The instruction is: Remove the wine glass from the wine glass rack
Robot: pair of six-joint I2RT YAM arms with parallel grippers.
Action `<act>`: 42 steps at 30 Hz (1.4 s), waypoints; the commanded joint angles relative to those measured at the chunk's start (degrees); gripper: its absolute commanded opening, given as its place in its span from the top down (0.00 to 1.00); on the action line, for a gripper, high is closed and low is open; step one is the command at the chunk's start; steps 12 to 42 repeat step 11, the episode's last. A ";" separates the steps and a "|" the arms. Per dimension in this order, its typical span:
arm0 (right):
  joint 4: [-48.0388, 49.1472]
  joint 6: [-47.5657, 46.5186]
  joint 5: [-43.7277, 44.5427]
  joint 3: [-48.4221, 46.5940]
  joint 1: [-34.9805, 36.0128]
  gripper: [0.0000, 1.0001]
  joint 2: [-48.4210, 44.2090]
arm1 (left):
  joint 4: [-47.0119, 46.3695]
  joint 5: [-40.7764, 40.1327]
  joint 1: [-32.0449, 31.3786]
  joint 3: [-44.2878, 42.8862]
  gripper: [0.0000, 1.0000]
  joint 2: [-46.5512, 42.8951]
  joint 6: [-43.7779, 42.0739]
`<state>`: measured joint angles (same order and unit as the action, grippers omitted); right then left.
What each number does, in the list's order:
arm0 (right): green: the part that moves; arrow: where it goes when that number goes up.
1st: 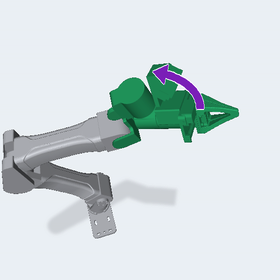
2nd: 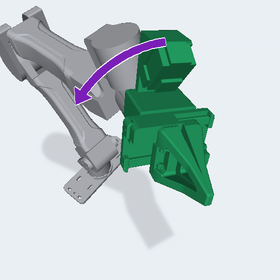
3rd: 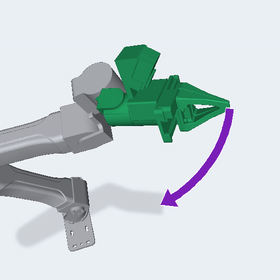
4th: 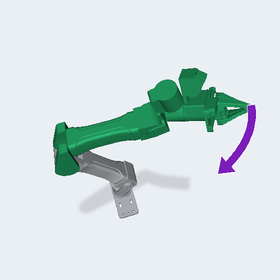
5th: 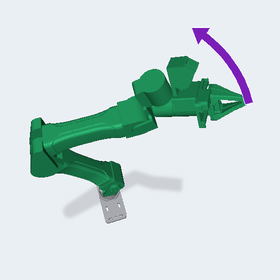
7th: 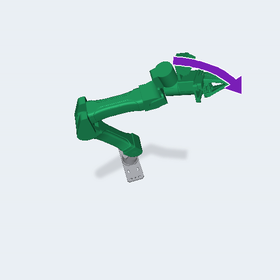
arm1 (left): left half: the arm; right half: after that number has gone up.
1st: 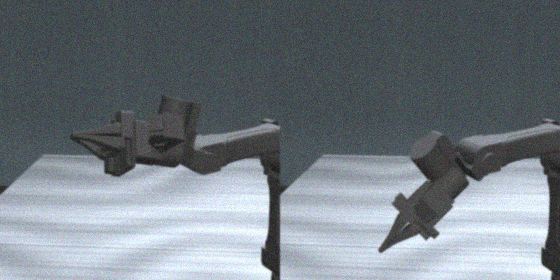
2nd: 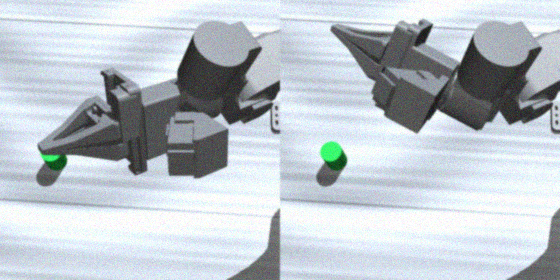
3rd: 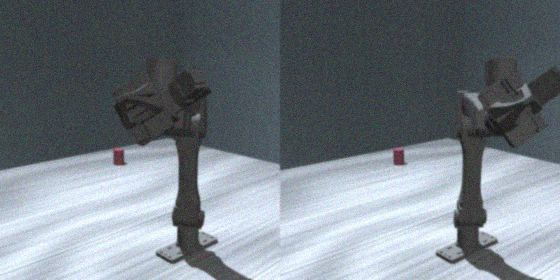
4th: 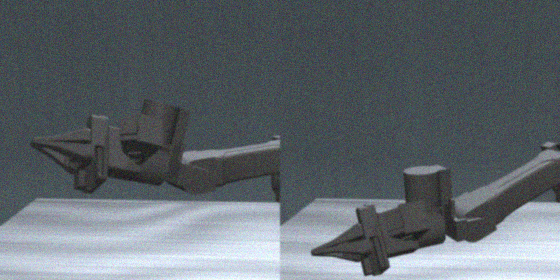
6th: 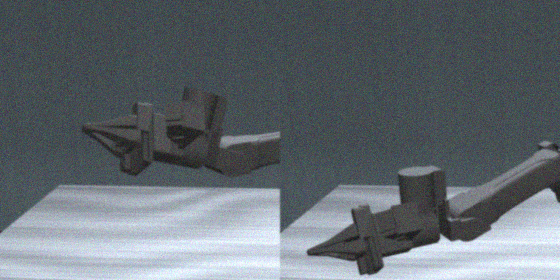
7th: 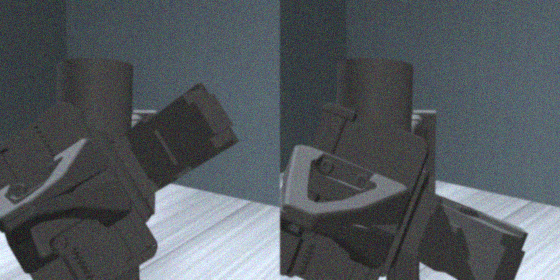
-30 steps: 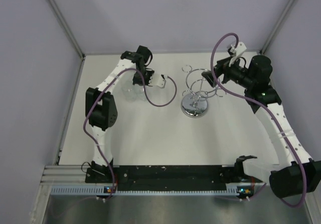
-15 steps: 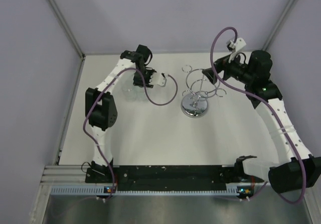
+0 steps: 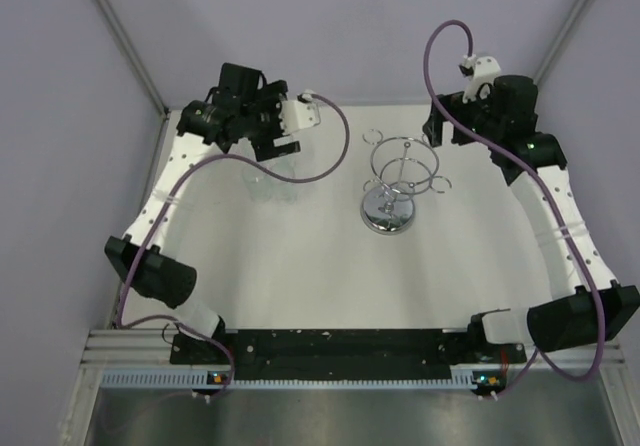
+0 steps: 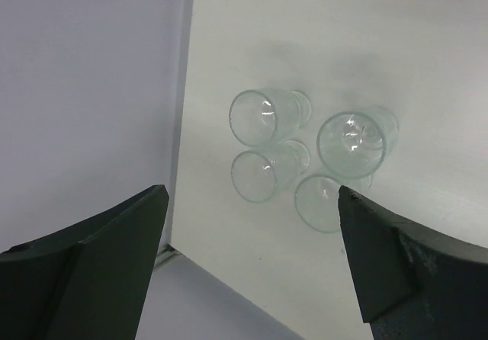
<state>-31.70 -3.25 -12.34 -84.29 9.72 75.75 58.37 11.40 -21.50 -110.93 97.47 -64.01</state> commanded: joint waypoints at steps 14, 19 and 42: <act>-17.60 10.01 18.39 -7.55 -0.31 0.01 -3.68 | -31.20 3.30 6.91 37.53 0.02 -31.62 48.79; -17.60 10.01 18.39 -7.55 -0.31 0.01 -3.68 | -31.20 3.30 6.91 37.53 0.02 -31.62 48.79; -17.60 10.01 18.39 -7.55 -0.31 0.01 -3.68 | -31.20 3.30 6.91 37.53 0.02 -31.62 48.79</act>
